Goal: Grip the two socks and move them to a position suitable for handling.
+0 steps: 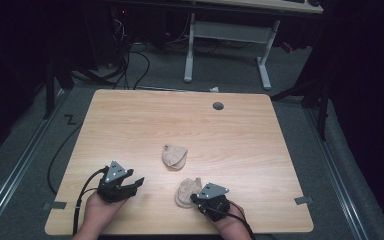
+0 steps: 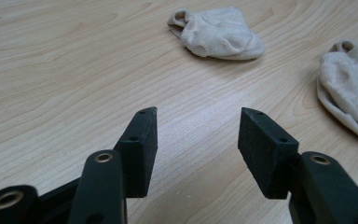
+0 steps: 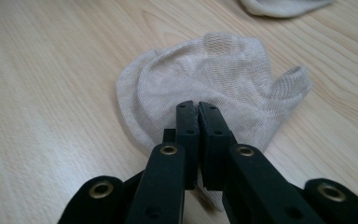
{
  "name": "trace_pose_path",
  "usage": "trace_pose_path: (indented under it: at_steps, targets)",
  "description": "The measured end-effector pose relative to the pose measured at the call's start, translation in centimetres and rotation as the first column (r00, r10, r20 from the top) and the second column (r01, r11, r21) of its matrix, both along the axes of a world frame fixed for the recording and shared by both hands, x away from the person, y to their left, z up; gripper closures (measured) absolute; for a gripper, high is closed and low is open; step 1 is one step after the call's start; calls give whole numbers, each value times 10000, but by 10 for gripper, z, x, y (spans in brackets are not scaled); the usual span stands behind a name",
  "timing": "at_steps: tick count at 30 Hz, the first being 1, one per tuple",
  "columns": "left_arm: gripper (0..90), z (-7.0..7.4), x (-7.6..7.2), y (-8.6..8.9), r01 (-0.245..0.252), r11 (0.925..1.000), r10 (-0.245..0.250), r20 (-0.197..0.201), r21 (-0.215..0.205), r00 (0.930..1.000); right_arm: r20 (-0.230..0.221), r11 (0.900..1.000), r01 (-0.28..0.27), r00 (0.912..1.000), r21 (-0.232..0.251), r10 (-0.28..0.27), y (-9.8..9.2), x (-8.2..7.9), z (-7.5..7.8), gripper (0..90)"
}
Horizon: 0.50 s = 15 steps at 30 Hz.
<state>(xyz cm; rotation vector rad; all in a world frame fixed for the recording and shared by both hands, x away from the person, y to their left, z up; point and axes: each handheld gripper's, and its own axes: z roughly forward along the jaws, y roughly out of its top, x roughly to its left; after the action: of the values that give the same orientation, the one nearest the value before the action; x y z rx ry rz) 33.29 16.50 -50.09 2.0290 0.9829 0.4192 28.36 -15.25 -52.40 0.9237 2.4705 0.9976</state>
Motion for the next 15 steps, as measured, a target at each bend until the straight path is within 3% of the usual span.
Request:
trace_pose_path:
  at_steps: [5,11,15]
  targets:
    - [478,0,0,0,-17,10000,17,1,7,10000,63,9997,-251,9997,-79,251,10,-2,0,868]
    - [478,-1,-1,0,-20,10000,20,15,60,10000,51,9999,-145,9999,-2,145,8,-1,2,818]
    - [478,-1,0,-1,-12,9999,12,14,103,10000,414,9985,-199,9990,517,178,15,-3,16,789]
